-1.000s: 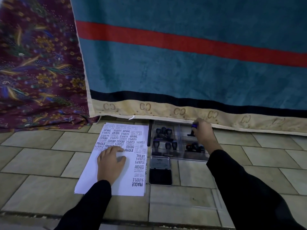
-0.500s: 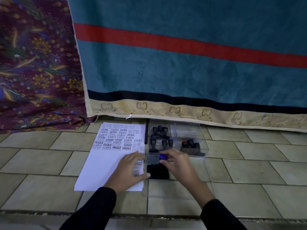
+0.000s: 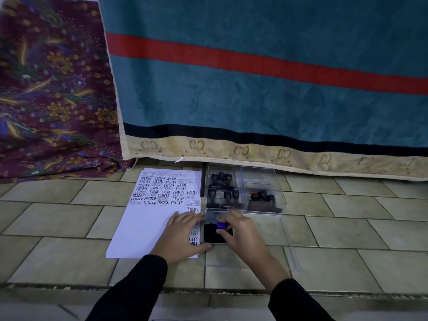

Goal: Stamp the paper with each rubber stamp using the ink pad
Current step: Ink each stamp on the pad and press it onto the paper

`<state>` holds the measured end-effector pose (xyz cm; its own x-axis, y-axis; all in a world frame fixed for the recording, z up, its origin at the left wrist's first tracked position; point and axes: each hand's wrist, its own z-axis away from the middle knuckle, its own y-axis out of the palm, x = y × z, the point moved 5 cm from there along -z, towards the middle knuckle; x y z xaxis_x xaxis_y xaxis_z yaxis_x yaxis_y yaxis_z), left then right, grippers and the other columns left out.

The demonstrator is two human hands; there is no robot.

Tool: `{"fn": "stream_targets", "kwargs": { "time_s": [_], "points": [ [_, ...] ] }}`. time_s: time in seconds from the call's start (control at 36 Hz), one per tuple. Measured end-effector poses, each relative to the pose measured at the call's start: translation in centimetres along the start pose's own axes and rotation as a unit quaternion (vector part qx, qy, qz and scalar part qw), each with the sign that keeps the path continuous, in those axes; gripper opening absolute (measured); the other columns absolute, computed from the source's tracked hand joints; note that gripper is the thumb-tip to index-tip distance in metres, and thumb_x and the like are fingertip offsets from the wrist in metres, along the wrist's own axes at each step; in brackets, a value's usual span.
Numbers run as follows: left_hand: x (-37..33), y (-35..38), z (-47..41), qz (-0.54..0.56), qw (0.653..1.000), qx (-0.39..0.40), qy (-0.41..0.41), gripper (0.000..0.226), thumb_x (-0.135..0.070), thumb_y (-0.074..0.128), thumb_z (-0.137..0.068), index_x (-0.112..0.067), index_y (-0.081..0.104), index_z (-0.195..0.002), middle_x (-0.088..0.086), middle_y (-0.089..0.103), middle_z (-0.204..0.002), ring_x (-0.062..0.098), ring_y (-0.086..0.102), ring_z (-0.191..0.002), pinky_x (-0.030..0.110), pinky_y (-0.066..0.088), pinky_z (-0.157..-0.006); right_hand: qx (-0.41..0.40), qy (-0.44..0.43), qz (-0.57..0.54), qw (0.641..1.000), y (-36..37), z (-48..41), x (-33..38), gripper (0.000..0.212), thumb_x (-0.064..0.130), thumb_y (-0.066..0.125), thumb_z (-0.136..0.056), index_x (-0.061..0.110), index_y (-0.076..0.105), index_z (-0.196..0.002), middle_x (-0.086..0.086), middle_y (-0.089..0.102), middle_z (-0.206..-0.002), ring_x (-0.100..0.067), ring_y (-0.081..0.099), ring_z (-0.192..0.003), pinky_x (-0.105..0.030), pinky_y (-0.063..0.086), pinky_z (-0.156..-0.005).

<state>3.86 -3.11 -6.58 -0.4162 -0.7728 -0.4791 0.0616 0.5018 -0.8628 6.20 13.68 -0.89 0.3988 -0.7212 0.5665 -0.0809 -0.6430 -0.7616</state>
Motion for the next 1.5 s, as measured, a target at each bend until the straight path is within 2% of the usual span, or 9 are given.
{"fn": "stream_targets", "kwargs": {
  "time_s": [0.14, 0.31, 0.39, 0.5, 0.56, 0.67, 0.75, 0.92, 1.5],
  "points": [
    [0.2, 0.1, 0.1, 0.001, 1.000, 0.005, 0.006, 0.080, -0.081, 0.045, -0.071, -0.035, 0.041, -0.137, -0.021, 0.036, -0.146, 0.000, 0.021, -0.139, 0.034, 0.002, -0.118, 0.005, 0.025, -0.002, 1.000, 0.0, -0.7, -0.2, 0.019, 0.012, 0.072, -0.078, 0.007, 0.067, -0.096, -0.008, 0.065, -0.097, -0.021, 0.064, -0.084, -0.037, 0.057, -0.078],
    [1.0, -1.4, 0.3, -0.008, 0.999, -0.028, 0.025, 0.069, -0.075, 0.017, -0.086, -0.036, 0.038, -0.139, -0.020, 0.034, -0.149, -0.005, 0.010, -0.141, 0.034, -0.002, -0.119, 0.013, 0.038, 0.013, 0.999, 0.1, -0.8, -0.1, 0.020, 0.012, 0.071, -0.079, 0.006, 0.066, -0.097, -0.009, 0.064, -0.099, -0.024, 0.064, -0.083, -0.039, 0.056, -0.077],
    [3.1, -3.0, 0.3, -0.032, 0.995, -0.086, -0.027, 0.059, -0.065, 0.017, -0.091, -0.037, 0.041, -0.137, -0.016, 0.033, -0.151, 0.001, 0.011, -0.143, 0.040, 0.000, -0.120, 0.009, 0.034, 0.005, 0.999, 0.2, -0.1, -0.1, 0.021, 0.011, 0.072, -0.078, 0.006, 0.065, -0.097, -0.008, 0.064, -0.099, -0.022, 0.064, -0.085, -0.037, 0.057, -0.077],
    [6.8, -3.8, 0.5, -0.074, 0.985, -0.103, -0.118, 0.070, -0.066, 0.012, -0.085, -0.031, 0.043, -0.138, -0.012, 0.029, -0.154, 0.009, 0.009, -0.146, 0.045, -0.003, -0.118, 0.003, 0.040, -0.004, 0.999, 0.1, 0.1, 0.4, 0.022, 0.010, 0.070, -0.081, 0.008, 0.065, -0.102, -0.008, 0.063, -0.102, -0.021, 0.063, -0.088, -0.033, 0.057, -0.081],
    [8.1, -3.7, 0.6, -0.092, 0.984, -0.082, -0.131, 0.076, -0.069, 0.011, -0.081, -0.031, 0.040, -0.141, -0.011, 0.025, -0.156, 0.011, 0.006, -0.147, 0.046, -0.004, -0.118, -0.002, 0.041, -0.012, 0.999, 0.1, -0.1, 0.8, 0.024, 0.013, 0.070, -0.081, 0.010, 0.065, -0.105, -0.006, 0.063, -0.102, -0.018, 0.063, -0.088, -0.028, 0.057, -0.083],
    [9.3, -3.4, 0.9, -0.099, 0.986, -0.047, -0.122, 0.080, -0.071, 0.011, -0.078, -0.031, 0.034, -0.144, -0.011, 0.022, -0.157, 0.011, 0.007, -0.147, 0.048, -0.004, -0.118, -0.006, 0.028, -0.065, 0.997, 0.9, -0.1, 2.8, 0.023, 0.013, 0.071, -0.080, 0.008, 0.067, -0.102, 0.004, 0.056, -0.092, -0.010, 0.060, -0.083, -0.004, 0.050, -0.076],
    [9.5, -3.4, 1.0, -0.072, 0.988, -0.044, -0.126, 0.078, -0.072, 0.015, -0.078, -0.034, 0.033, -0.144, -0.012, 0.020, -0.157, 0.010, 0.009, -0.146, 0.048, -0.004, -0.118, 0.016, 0.017, -0.081, 0.996, 2.1, 0.0, 4.1, 0.023, 0.014, 0.072, -0.079, 0.007, 0.067, -0.101, -0.002, 0.060, -0.092, -0.010, 0.061, -0.080, 0.000, 0.047, -0.073],
    [9.4, -3.5, 1.1, -0.056, 0.989, -0.055, -0.125, 0.076, -0.072, 0.018, -0.078, -0.035, 0.035, -0.143, -0.013, 0.023, -0.156, 0.009, 0.011, -0.146, 0.047, -0.004, -0.118, 0.049, 0.014, -0.089, 0.995, 3.4, -0.1, 4.8, 0.022, 0.015, 0.071, -0.081, 0.008, 0.066, -0.101, -0.001, 0.057, -0.091, -0.016, 0.064, -0.083, -0.022, 0.056, -0.080],
    [9.1, -3.6, 1.1, -0.052, 0.988, -0.064, -0.129, 0.075, -0.070, 0.018, -0.077, -0.035, 0.038, -0.141, -0.013, 0.026, -0.155, 0.009, 0.013, -0.145, 0.046, -0.001, -0.118, 0.090, -0.006, -0.020, 0.996, 5.3, -0.4, 5.5, 0.022, 0.012, 0.065, -0.083, 0.003, 0.064, -0.104, -0.012, 0.062, -0.104, -0.024, 0.060, -0.094, -0.035, 0.053, -0.084]
  ]
}}
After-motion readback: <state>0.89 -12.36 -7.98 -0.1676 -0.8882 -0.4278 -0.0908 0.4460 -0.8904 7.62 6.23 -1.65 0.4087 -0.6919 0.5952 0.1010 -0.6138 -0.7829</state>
